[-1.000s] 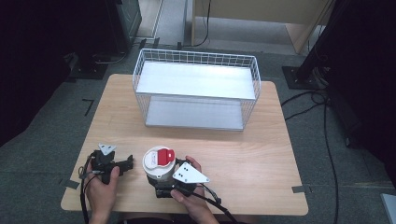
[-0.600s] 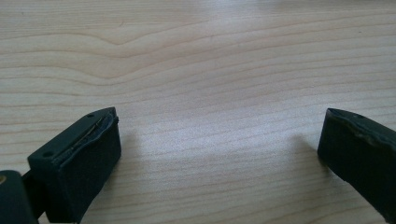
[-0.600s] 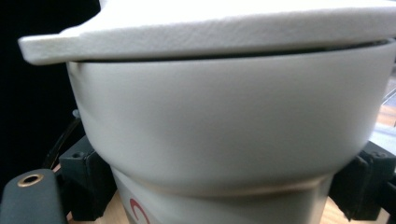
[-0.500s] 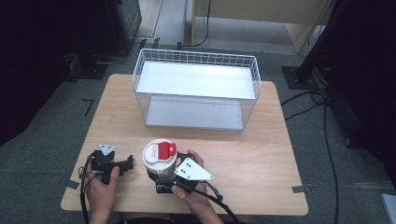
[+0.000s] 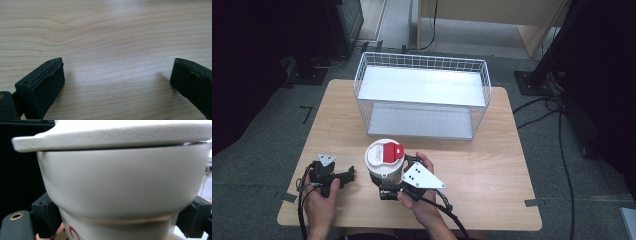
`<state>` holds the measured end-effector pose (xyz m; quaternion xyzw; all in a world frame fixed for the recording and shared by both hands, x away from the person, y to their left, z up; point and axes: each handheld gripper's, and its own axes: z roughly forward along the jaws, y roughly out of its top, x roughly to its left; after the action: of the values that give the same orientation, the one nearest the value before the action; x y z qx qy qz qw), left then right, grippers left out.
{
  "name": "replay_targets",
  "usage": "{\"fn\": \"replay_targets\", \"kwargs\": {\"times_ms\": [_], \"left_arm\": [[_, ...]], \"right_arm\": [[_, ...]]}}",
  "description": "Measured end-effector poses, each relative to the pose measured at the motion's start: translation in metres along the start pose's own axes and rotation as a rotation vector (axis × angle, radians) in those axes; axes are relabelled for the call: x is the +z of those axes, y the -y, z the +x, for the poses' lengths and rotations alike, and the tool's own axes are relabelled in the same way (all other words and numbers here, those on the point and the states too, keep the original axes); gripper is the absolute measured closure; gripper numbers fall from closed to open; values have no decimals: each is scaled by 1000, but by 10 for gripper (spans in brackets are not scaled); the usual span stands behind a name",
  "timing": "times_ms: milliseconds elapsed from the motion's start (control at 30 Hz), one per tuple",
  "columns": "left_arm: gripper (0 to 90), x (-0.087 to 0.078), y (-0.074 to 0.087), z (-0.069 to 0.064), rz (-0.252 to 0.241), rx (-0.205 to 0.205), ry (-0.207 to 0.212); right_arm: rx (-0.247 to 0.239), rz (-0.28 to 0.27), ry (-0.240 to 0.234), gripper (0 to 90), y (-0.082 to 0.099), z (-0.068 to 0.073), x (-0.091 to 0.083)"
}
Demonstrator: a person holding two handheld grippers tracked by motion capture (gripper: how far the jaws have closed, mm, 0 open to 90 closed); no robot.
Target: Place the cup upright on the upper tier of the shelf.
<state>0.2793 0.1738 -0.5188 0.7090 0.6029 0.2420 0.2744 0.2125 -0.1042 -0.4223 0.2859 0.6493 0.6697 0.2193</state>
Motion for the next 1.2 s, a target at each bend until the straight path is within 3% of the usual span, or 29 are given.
{"fn": "replay_targets", "kwargs": {"times_ms": [433,800,1033,1200], "left_arm": [[0,0,0,0,0,-1,0],[0,0,0,0,-2,-2,-1],[0,0,0,0,-3,-2,-1],[0,0,0,0,0,2,-1]], "right_arm": [[-27,-44,35,116,-25,-12,1],[-91,-84,71,116,-58,-31,5],[-96,-109,106,116,-81,-50,6],[-133,-110,144,116,-98,-67,11]]}}
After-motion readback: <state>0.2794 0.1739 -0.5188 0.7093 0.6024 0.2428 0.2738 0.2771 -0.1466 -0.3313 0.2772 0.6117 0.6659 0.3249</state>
